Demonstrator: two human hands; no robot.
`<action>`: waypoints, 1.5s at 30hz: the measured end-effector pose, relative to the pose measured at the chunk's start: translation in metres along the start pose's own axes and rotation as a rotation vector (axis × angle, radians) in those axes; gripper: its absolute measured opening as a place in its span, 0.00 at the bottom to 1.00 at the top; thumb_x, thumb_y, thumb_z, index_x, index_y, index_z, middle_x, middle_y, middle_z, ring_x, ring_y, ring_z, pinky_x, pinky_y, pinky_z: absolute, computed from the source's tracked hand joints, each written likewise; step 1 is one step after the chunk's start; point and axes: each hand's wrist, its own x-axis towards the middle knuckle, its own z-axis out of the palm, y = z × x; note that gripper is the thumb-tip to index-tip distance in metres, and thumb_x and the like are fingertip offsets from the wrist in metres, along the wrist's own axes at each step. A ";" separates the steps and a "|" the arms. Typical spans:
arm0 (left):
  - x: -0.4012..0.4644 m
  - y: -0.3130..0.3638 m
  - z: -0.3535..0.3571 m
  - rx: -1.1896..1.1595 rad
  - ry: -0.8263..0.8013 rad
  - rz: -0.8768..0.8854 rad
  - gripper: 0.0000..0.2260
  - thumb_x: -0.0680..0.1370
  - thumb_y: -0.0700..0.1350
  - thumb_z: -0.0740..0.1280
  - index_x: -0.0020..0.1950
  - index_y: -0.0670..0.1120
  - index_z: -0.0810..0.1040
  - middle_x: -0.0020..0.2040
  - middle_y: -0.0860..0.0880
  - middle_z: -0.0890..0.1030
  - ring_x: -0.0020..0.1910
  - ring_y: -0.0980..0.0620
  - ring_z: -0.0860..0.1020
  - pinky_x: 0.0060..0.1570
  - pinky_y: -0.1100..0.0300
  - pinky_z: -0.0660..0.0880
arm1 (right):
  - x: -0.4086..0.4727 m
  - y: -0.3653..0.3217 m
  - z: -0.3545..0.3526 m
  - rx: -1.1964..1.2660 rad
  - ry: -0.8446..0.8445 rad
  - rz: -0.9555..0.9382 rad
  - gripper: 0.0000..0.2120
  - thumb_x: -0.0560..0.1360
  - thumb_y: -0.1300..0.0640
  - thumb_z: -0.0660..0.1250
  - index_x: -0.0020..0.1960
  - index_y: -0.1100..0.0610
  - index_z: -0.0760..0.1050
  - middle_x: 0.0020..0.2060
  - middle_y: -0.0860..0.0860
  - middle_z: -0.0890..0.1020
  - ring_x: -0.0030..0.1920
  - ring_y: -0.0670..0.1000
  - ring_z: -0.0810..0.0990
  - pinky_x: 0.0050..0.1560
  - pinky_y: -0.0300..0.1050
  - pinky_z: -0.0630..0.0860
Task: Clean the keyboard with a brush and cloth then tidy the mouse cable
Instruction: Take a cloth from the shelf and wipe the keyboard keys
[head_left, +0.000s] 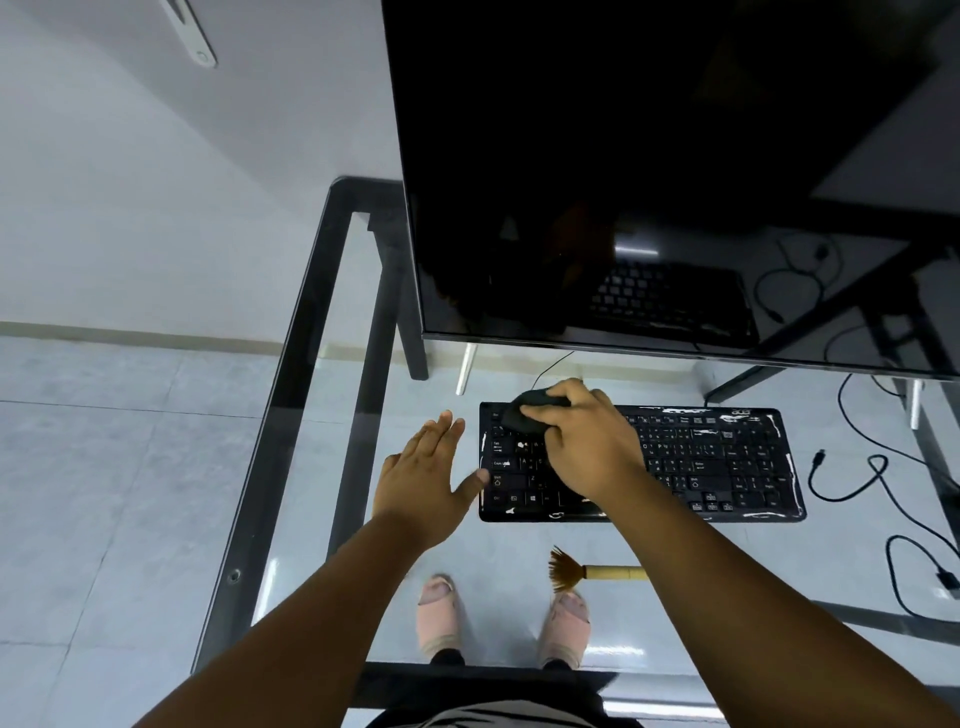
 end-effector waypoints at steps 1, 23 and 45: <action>0.002 -0.002 -0.005 -0.014 0.013 0.014 0.29 0.81 0.60 0.53 0.79 0.57 0.47 0.80 0.55 0.49 0.78 0.52 0.51 0.73 0.47 0.55 | -0.002 0.005 0.000 0.003 0.023 0.017 0.21 0.77 0.55 0.59 0.64 0.35 0.75 0.64 0.39 0.69 0.61 0.48 0.69 0.49 0.45 0.77; 0.025 -0.006 -0.031 0.236 -0.052 0.127 0.33 0.79 0.42 0.54 0.76 0.68 0.42 0.79 0.56 0.50 0.72 0.51 0.60 0.68 0.51 0.61 | -0.027 0.009 0.005 0.040 -0.137 -0.308 0.19 0.74 0.56 0.62 0.58 0.37 0.80 0.61 0.38 0.74 0.55 0.46 0.70 0.49 0.46 0.76; 0.033 -0.012 -0.047 0.187 -0.162 0.124 0.36 0.80 0.38 0.56 0.74 0.71 0.43 0.80 0.55 0.43 0.78 0.53 0.41 0.74 0.47 0.48 | -0.024 -0.020 0.006 -0.123 -0.163 -0.298 0.23 0.78 0.55 0.59 0.68 0.35 0.70 0.58 0.44 0.67 0.56 0.51 0.67 0.42 0.46 0.75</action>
